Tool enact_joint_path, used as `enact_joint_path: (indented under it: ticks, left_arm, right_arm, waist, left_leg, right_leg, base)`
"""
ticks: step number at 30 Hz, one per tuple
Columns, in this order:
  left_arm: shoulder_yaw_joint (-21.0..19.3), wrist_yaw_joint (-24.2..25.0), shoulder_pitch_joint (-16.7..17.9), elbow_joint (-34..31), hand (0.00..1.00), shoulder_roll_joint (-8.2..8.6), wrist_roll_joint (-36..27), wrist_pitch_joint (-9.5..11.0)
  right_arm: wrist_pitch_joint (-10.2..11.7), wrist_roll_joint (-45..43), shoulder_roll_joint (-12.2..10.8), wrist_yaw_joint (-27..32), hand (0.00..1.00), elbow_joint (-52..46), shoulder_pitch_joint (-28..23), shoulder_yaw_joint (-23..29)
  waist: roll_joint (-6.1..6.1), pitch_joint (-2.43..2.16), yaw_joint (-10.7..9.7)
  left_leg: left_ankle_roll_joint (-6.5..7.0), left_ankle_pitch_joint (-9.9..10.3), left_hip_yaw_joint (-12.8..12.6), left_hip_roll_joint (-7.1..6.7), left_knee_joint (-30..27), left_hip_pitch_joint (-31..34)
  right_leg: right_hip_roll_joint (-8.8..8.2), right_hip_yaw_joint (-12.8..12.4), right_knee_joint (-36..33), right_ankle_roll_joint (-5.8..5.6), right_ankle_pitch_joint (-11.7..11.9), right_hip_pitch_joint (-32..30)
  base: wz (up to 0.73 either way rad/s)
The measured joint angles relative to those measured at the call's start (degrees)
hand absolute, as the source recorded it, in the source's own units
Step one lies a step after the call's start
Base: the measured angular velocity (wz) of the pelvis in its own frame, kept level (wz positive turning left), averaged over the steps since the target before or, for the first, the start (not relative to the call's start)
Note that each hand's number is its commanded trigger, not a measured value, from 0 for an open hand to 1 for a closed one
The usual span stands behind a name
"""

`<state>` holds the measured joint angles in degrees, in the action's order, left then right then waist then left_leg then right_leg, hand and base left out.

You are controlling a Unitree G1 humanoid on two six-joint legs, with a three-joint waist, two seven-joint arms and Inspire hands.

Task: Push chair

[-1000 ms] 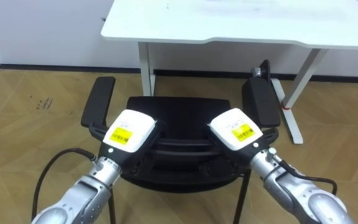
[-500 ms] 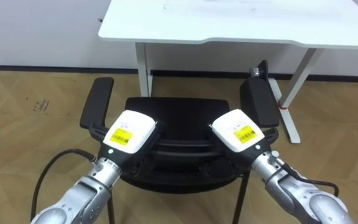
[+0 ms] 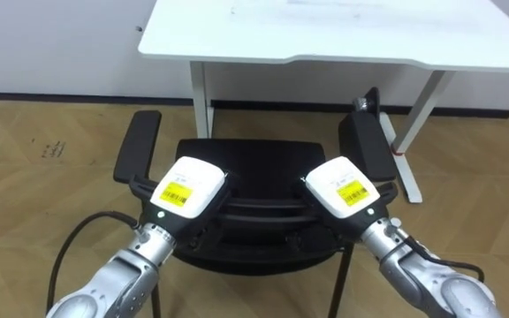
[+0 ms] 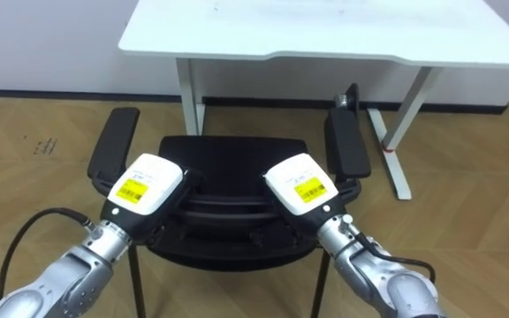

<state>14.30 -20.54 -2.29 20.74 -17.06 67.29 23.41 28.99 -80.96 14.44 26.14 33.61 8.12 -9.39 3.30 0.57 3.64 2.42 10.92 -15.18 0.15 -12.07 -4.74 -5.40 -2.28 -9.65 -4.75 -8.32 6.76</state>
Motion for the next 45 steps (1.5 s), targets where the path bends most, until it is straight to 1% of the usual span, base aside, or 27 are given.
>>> enact_joint_path:
  ticks: [5, 9, 11, 13, 15, 17, 19, 23, 25, 26, 28, 29, 30, 32, 33, 34, 35, 36, 37, 38, 39, 40, 42, 43, 44, 45]
  left_arm:
    - [0.00, -0.19, 0.00, 0.00, 1.00, -0.02, 1.08, 0.24]
    - [-0.13, -0.35, 0.00, -0.04, 1.00, -0.30, 1.32, 1.06]
    - [-0.24, -0.66, 0.00, -0.15, 1.00, -0.37, 2.22, 1.30]
    - [-0.31, -1.25, 0.00, -0.49, 1.00, -0.37, 3.38, 1.33]
    - [-0.30, -1.89, 0.00, -0.74, 1.00, -0.39, 4.51, 1.87]
    - [-0.30, -2.62, 0.00, -0.97, 1.00, -0.32, 5.73, 1.92]
    - [-0.29, -3.04, 0.01, -0.95, 1.00, -0.09, 6.68, 2.07]
    - [-0.30, -3.38, 0.01, -0.95, 1.00, -0.10, 7.12, 2.30]
    - [-0.43, -3.32, 0.00, -0.43, 1.00, -0.32, 7.01, 2.30]
    - [-0.47, -3.13, 0.00, -0.37, 1.00, -0.30, 7.01, 2.30]
    - [-0.55, -2.85, -0.01, -0.15, 1.00, -0.24, 7.00, 2.48]
    - [-0.55, -2.88, -0.01, 0.04, 1.00, -0.09, 7.00, 2.53]
    - [-0.64, -3.02, -0.03, 0.89, 1.00, 0.44, 7.00, 2.54]
    - [-0.82, -3.39, -0.33, 1.85, 1.00, 1.12, 7.00, 2.64]
    - [-0.89, -3.36, -0.82, 2.12, 1.00, 1.11, 6.99, 2.71]
    - [-0.90, -3.28, -1.13, 2.55, 1.00, 1.11, 6.69, 2.76]
    - [-0.90, -3.15, -1.16, 2.61, 1.00, 1.12, 6.53, 2.78]
    - [-0.90, -2.98, -1.18, 2.62, 1.00, 1.05, 6.34, 2.79]
    - [-0.90, -2.75, -1.18, 2.61, 1.00, 1.06, 5.61, 2.79]
    - [-0.90, -2.66, -1.23, 2.60, 1.00, 1.06, 5.38, 2.79]
    - [-0.91, -2.43, -1.65, 3.02, 1.00, 1.09, 5.37, 3.03]
    - [-0.91, -2.31, -2.16, 3.81, 1.00, 1.30, 5.38, 3.27]
    - [-0.94, -2.21, -2.80, 4.73, 1.00, 1.80, 5.44, 3.28]
    - [-0.94, -2.21, -2.88, 5.16, 1.00, 1.97, 5.44, 3.28]
    - [-0.94, -2.22, -2.88, 5.42, 1.00, 2.11, 5.44, 3.29]
    - [-0.94, -2.54, -2.90, 6.31, 1.00, 2.37, 5.42, 3.37]
  right_arm:
    - [0.33, -0.23, -0.01, 1.18, 1.00, 1.24, 0.16, 0.00]
    - [0.38, -0.43, 0.01, 1.77, 1.00, 1.31, 0.10, 0.01]
    - [0.37, -0.55, 0.01, 2.06, 1.00, 1.31, 0.05, 0.04]
    - [0.37, -0.56, 0.01, 2.78, 1.00, 1.30, -0.23, 0.15]
    - [0.46, -0.81, 0.04, 3.81, 1.00, 1.30, -0.71, 0.54]
    - [1.03, -1.22, 0.01, 4.52, 1.00, 1.31, -0.94, 1.13]
    - [1.66, -2.39, -0.04, 5.87, 1.00, 1.57, -1.19, 2.01]
    - [2.22, -2.52, -0.56, 7.09, 1.00, 1.87, -1.47, 2.94]
    - [2.22, -2.54, -1.24, 7.33, 1.00, 2.22, -1.68, 3.01]
    - [2.24, -2.54, -1.25, 7.38, 1.00, 2.23, -1.79, 3.01]
    - [2.23, -2.67, -1.24, 7.42, 1.00, 2.17, -1.92, 3.01]
    - [2.21, -2.69, -1.19, 7.42, 1.00, 2.16, -1.92, 3.00]
    - [2.12, -2.79, -1.11, 7.37, 1.00, 2.21, -2.08, 2.98]
    - [1.78, -2.79, -0.98, 7.09, 1.00, 2.41, -2.09, 2.99]
    - [1.75, -2.72, -0.94, 6.76, 1.00, 2.51, -1.64, 2.99]
    - [1.76, -2.65, -0.91, 6.71, 1.00, 2.66, -1.43, 2.98]
    - [1.76, -2.65, -0.91, 6.68, 1.00, 2.64, -1.41, 2.97]
    - [1.74, -2.62, -0.91, 6.56, 1.00, 2.65, -1.35, 2.83]
    - [1.69, -2.41, -0.90, 6.30, 1.00, 2.45, -1.30, 2.82]
    - [1.67, -2.35, -0.86, 6.11, 1.00, 2.25, -1.30, 2.82]
    - [1.62, -2.12, -0.69, 5.87, 1.00, 2.03, -1.43, 2.81]
    - [1.53, -1.97, -0.68, 5.31, 1.00, 2.02, -1.45, 2.81]
    - [1.28, -1.38, -0.63, 4.51, 1.00, 2.02, -1.46, 2.83]
    - [1.28, -1.17, -0.57, 3.78, 1.00, 1.89, -1.47, 2.82]
    - [1.27, -1.07, -0.55, 3.58, 1.00, 1.86, -1.56, 2.76]
    - [1.27, -0.99, -0.54, 2.98, 1.00, 1.84, -1.69, 2.73]
  waist:
    - [-0.05, 0.01, -0.02]
    - [-0.23, 0.03, -0.02]
    - [-0.29, 0.03, -0.02]
    - [-0.31, 0.03, -0.15]
    - [-0.38, 0.03, -0.33]
    - [-0.54, 0.05, -0.43]
    - [-0.89, 0.06, -1.25]
    - [-0.89, 0.05, -2.44]
    - [-0.90, 0.05, -3.52]
    - [-0.88, 0.04, -3.69]
    - [-0.85, 0.01, -4.90]
    - [-0.86, 0.02, -5.16]
    - [-0.89, -0.01, -5.21]
    - [-0.86, -0.03, -5.13]
    - [-0.98, 0.04, -4.99]
    - [-1.24, 0.05, -4.84]
    - [-1.35, 0.12, -4.85]
    - [-1.42, 0.09, -4.77]
    - [-1.41, -0.05, -4.71]
    - [-1.42, -0.05, -4.86]
    - [-1.59, -0.23, -4.87]
    - [-1.71, -0.28, -4.81]
    - [-1.85, -0.23, -5.07]
    - [-1.98, -0.31, -5.74]
    - [-2.13, -0.32, -5.94]
    - [-2.38, -0.55, -6.38]
  left_leg:
    - [0.26, -0.01, -0.75, -0.01, 0.43, -0.55]
    - [0.48, 0.02, -1.93, 0.01, 0.86, -0.95]
    - [0.62, 0.01, -2.35, -0.01, 0.94, -0.95]
    - [0.73, 0.02, -3.23, 0.05, 0.94, -0.92]
    - [1.02, 0.09, -3.83, 0.10, 0.94, -0.94]
    - [1.24, 0.14, -4.46, 0.33, 0.95, -0.94]
    - [1.68, 0.10, -4.84, 0.33, 0.97, -0.93]
    - [2.27, -0.01, -5.83, 0.00, 1.13, -0.96]
    - [2.72, 0.09, -6.69, 0.02, 1.10, -0.97]
    - [2.83, 0.14, -6.95, 0.01, 1.06, -0.92]
    - [3.45, 0.52, -8.39, 0.09, 0.70, -0.48]
    - [3.65, 0.63, -8.95, 0.07, 0.71, -0.43]
    - [4.03, 0.87, -10.22, 0.04, 0.74, -0.51]
    - [4.60, 1.25, -13.19, 0.20, 0.87, -0.81]
    - [4.95, 1.58, -15.80, 0.27, 1.15, -0.82]
    - [5.18, 1.95, -18.90, 0.31, 1.45, -1.29]
    - [5.23, 2.14, -20.36, 0.31, 1.60, -1.62]
    - [5.23, 2.59, -22.86, 0.33, 1.68, -1.91]
    - [5.34, 3.00, -23.96, 0.33, 1.35, -1.93]
    - [5.38, 3.23, -24.24, 0.33, 1.02, -1.86]
    - [5.52, 3.48, -24.28, 0.31, 0.62, -1.73]
    - [5.56, 3.49, -24.40, 0.30, 0.57, -1.75]
    - [5.68, 3.56, -24.39, 0.31, 0.34, -1.65]
    - [5.68, 3.56, -24.17, 0.31, 0.28, -1.63]
    - [5.67, 3.56, -24.17, 0.32, 0.25, -1.64]
    - [5.44, 3.68, -24.16, 0.33, 0.22, -1.66]
  right_leg:
    - [0.00, -0.61, -0.05, 0.03, 0.38, 0.00]
    - [0.05, -1.58, -0.03, -0.06, 0.85, -0.24]
    - [0.08, -2.35, -0.04, -0.12, 1.08, -0.46]
    - [0.09, -2.55, -0.08, -0.11, 1.51, -0.86]
    - [0.09, -2.74, -0.06, -0.12, 1.81, -1.07]
    - [0.08, -2.69, 0.02, -0.21, 2.19, -1.28]
    - [-0.19, -2.34, -0.05, -0.45, 2.51, -1.42]
    - [-0.51, -2.29, -0.12, -0.78, 3.13, -1.86]
    - [-0.57, -1.94, -0.17, -0.86, 3.86, -2.21]
    - [-0.60, -1.57, -0.27, -0.86, 4.04, -2.43]
    - [-0.86, 1.21, -1.66, -0.82, 4.59, -3.73]
    - [-1.02, 1.62, -2.26, -0.84, 4.60, -4.23]
    - [-1.31, 2.63, -3.66, -0.87, 4.61, -5.19]
    - [-1.94, 5.86, -6.05, -0.84, 4.58, -6.69]
    - [-2.87, 10.05, -8.63, -0.31, 4.25, -8.19]
    - [-4.22, 13.70, -11.86, 0.65, 3.66, -9.81]
    - [-4.62, 15.03, -12.91, 0.80, 3.55, -10.33]
    - [-5.22, 16.67, -14.22, 0.91, 3.52, -11.31]
    - [-5.39, 16.88, -14.00, 1.05, 3.67, -11.98]
    - [-5.41, 16.82, -13.69, 1.12, 3.73, -12.10]
    - [-5.31, 16.60, -12.82, 1.30, 3.88, -12.35]
    - [-5.30, 16.67, -12.71, 1.42, 4.27, -12.79]
    - [-5.36, 16.46, -11.69, 1.57, 4.52, -13.83]
    - [-5.20, 16.28, -10.23, 1.53, 4.55, -14.44]
    - [-4.82, 15.69, -9.38, 1.52, 4.56, -14.73]
    - [-4.19, 14.48, -7.12, 1.69, 4.70, -15.04]
  base:
    - [-0.04]
    - [-0.11]
    - [-0.11]
    - [-0.15]
    - [-0.15]
    - [-0.14]
    - [-0.06]
    - [-0.12]
    - [-0.20]
    - [-0.25]
    - [-0.31]
    - [-0.43]
    - [-0.54]
    - [-0.66]
    - [-0.81]
    - [-0.79]
    - [-0.77]
    - [-0.69]
    - [-0.66]
    - [-0.45]
    - [-0.26]
    - [-0.21]
    - [-0.13]
    - [0.00]
    - [0.10]
    - [0.08]
